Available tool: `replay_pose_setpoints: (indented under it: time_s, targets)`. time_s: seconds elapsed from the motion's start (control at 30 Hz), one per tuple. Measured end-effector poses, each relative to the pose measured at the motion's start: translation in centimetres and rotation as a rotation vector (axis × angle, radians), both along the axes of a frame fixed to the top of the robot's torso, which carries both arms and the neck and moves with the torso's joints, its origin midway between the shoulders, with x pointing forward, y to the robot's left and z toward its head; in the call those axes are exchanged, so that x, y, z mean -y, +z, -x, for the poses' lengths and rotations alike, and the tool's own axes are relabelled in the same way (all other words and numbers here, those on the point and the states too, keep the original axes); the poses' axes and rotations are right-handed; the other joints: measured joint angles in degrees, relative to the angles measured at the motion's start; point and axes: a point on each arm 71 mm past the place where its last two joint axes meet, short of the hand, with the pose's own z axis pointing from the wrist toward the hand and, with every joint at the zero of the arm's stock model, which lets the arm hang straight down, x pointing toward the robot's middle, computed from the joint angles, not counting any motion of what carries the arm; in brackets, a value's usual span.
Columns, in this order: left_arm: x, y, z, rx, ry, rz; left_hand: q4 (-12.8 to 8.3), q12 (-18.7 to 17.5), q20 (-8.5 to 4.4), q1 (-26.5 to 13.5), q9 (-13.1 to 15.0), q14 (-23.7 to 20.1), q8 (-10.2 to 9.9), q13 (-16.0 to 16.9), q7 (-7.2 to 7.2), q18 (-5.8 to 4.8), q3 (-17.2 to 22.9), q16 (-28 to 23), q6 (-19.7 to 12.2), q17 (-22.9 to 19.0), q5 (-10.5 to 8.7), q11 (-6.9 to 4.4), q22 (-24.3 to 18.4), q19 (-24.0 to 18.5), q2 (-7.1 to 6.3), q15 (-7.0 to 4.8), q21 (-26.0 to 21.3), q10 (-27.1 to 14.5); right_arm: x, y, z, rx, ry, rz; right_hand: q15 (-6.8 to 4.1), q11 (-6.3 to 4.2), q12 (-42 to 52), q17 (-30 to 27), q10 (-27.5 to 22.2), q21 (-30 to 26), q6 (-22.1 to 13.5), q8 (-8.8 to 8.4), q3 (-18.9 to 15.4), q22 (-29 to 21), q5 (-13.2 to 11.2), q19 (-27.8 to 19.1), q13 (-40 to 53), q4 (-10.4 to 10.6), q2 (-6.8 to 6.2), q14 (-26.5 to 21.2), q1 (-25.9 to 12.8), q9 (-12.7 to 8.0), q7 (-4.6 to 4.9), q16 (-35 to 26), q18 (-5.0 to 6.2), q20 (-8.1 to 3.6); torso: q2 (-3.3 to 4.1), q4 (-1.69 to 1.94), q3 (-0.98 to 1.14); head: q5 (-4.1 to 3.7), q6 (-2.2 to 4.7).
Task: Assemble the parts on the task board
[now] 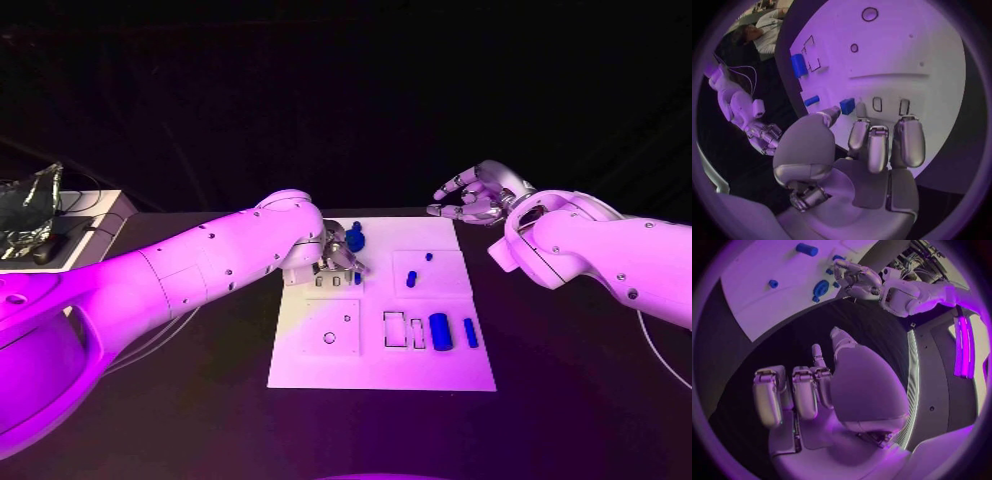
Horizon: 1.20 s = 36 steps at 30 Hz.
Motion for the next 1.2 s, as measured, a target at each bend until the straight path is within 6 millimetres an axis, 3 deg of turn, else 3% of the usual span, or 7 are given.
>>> replay_pose_setpoints:
  time_s: [0.7,0.83,0.97,1.03,1.1,1.2]
  targets:
    - [0.76,0.02,0.11,-0.007,-0.023,0.004,-1.4,-1.0,0.21,5.4,1.6,0.0,-0.1,-1.0,0.1,0.0,9.6,0.0,-0.5,0.0,-0.01,0.27,-0.2,-0.2,-0.52,0.0,0.1,-1.6,-0.16,-0.11,-0.19,-0.01,0.003,0.012,0.01,0.0,0.0,0.0,0.0,0.0,-0.2,0.0,0.0,0.0,0.0,0.0,0.0,0.0,0.0,0.0,0.0,0.1,0.17,0.0,0.0,0.0,0.05,-0.01,0.04,0.11,-0.47]
    - [0.74,0.04,0.11,-0.007,-0.023,0.006,-3.0,-1.5,0.21,6.0,2.9,-0.1,0.6,-1.6,0.03,0.0,13.8,0.0,-0.5,0.0,-0.02,-0.29,-0.1,-0.2,-0.78,-0.15,0.1,-2.1,-0.28,-0.14,-0.24,-0.012,0.006,0.014,0.01,0.0,0.0,0.0,0.0,0.0,-0.2,0.0,0.0,0.0,0.0,0.0,0.0,0.0,0.0,0.0,0.0,0.2,0.18,0.0,0.0,0.0,0.05,0.06,0.07,0.15,-0.52]
    - [0.68,0.04,0.12,-0.007,-0.023,0.007,-6.8,-2.6,-0.4,5.5,3.2,-0.1,1.8,-3.1,-0.84,0.0,21.2,0.0,-1.2,0.0,-0.23,-1.18,0.2,-0.2,-1.25,-1.14,0.3,-2.3,-0.3,-0.17,-0.28,-0.014,0.006,0.017,0.01,0.0,0.0,0.0,0.0,0.0,-0.2,0.0,0.0,0.0,0.0,0.0,0.0,0.0,0.0,0.0,0.0,0.1,0.18,0.0,0.0,0.0,0.05,0.02,0.09,0.26,-0.53]
    - [0.64,0.03,0.14,-0.008,-0.023,0.008,-6.6,-2.6,-0.43,5.2,3.2,-0.1,1.8,-2.9,-0.96,0.0,21.6,0.1,-1.3,0.0,-0.19,-1.48,0.2,-0.2,-1.52,-1.14,0.3,-2.0,-0.29,-0.18,-0.29,-0.014,0.007,0.019,0.01,0.0,0.0,0.0,0.0,0.0,-0.2,0.0,0.0,0.0,0.0,0.0,0.0,0.0,0.0,0.0,0.0,0.1,0.18,0.0,0.0,0.0,0.04,0.0,0.1,0.29,-0.53]
    - [0.58,0.02,0.16,-0.009,-0.022,0.011,-6.2,-2.4,-0.61,5.1,3.2,0.1,1.9,-2.6,-1.15,0.0,22.0,0.2,-1.5,0.0,0.4,-1.68,0.5,0.0,-1.62,-1.34,0.3,-1.8,-0.27,-0.19,-0.3,-0.014,0.007,0.02,0.01,0.0,0.0,0.0,0.0,0.0,-0.2,0.0,0.0,0.0,0.0,0.0,0.0,0.0,0.0,0.0,0.0,0.1,0.18,0.0,0.0,0.0,0.04,-0.03,0.11,0.32,-0.53]
    - [0.45,0.03,0.19,-0.011,-0.019,0.02,-5.8,-2.0,-0.85,3.5,3.2,-0.1,4.3,-2.1,-1.16,0.0,22.4,0.2,-1.5,0.0,5.57,-2.12,1.1,0.2,-2.18,-1.54,0.7,-1.3,-0.2,-0.21,-0.34,-0.014,0.006,0.024,0.01,0.0,0.0,0.0,0.0,0.0,-0.2,0.0,0.0,0.0,0.0,0.0,0.0,0.0,0.0,0.0,0.0,0.1,0.18,0.0,0.0,0.0,0.03,-0.04,0.11,0.34,-0.5]
